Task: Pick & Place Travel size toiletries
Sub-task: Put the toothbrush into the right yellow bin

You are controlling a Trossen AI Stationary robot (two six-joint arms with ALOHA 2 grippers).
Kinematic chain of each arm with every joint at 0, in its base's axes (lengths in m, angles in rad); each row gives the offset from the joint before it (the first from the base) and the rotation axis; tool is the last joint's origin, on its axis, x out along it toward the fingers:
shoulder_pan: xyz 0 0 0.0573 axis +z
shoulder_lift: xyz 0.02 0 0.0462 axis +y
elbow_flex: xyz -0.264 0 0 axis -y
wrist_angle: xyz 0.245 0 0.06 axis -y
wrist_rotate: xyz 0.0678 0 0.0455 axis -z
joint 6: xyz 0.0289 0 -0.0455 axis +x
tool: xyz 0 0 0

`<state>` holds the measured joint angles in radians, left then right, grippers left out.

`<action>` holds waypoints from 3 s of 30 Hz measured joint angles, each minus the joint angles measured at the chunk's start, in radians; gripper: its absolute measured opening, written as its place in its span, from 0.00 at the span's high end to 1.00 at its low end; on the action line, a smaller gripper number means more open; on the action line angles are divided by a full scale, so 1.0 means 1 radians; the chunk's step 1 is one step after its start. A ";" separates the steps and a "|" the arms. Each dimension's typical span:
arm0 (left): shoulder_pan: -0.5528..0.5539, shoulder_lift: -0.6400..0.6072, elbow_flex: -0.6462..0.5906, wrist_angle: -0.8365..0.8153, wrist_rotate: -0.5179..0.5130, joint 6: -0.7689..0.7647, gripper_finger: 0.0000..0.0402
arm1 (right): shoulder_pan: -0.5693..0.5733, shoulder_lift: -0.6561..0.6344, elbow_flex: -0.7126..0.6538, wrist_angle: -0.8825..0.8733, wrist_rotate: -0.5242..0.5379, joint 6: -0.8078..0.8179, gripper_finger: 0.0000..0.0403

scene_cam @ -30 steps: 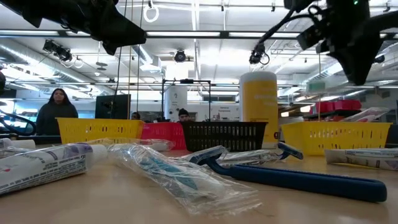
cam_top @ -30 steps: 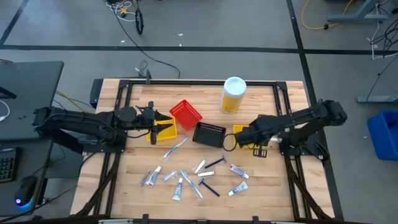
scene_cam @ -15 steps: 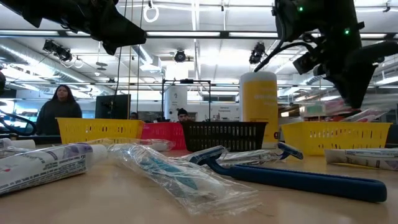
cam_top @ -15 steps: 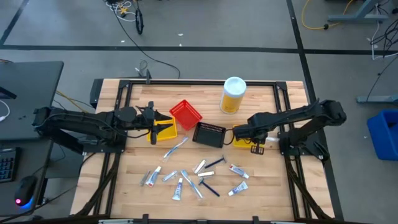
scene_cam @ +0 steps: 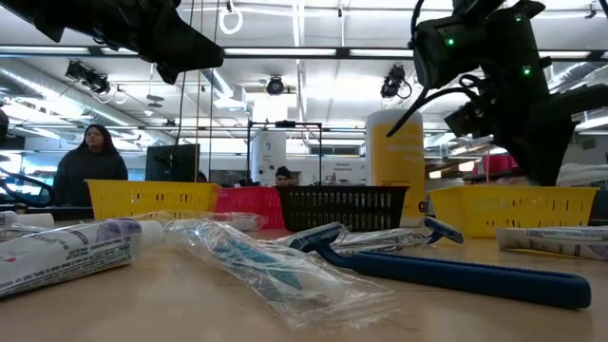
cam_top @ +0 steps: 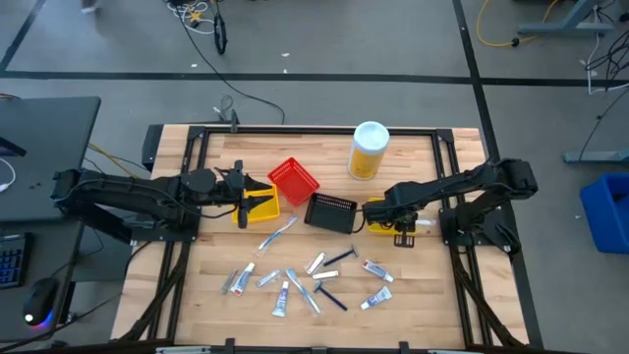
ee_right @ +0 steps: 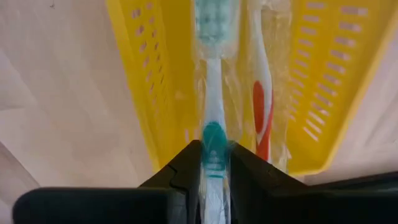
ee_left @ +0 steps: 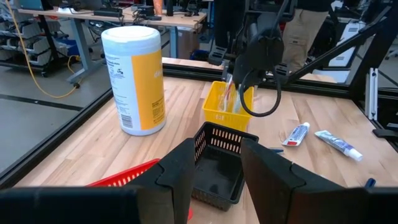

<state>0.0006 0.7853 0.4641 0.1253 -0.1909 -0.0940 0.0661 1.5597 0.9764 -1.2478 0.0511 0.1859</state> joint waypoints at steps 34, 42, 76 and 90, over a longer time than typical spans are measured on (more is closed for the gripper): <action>-0.048 0.012 0.000 -0.110 0.078 -0.213 0.66 | -0.006 -0.001 0.204 0.147 -0.038 0.015 0.60; -0.180 0.109 0.000 -0.089 0.076 -0.206 0.66 | -0.005 -0.001 0.204 0.395 -0.112 -0.003 0.59; -0.367 0.448 0.259 -0.568 -0.163 -0.766 0.66 | -0.005 -0.001 0.204 0.544 -0.115 -0.004 0.61; -0.372 0.681 0.259 -0.562 -0.153 -0.883 0.73 | -0.005 -0.001 0.204 0.558 -0.114 -0.011 0.50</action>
<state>-0.3717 1.4667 0.7235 -0.4365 -0.3442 -0.9765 0.0616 1.5589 1.1809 -0.6899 -0.0628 0.1749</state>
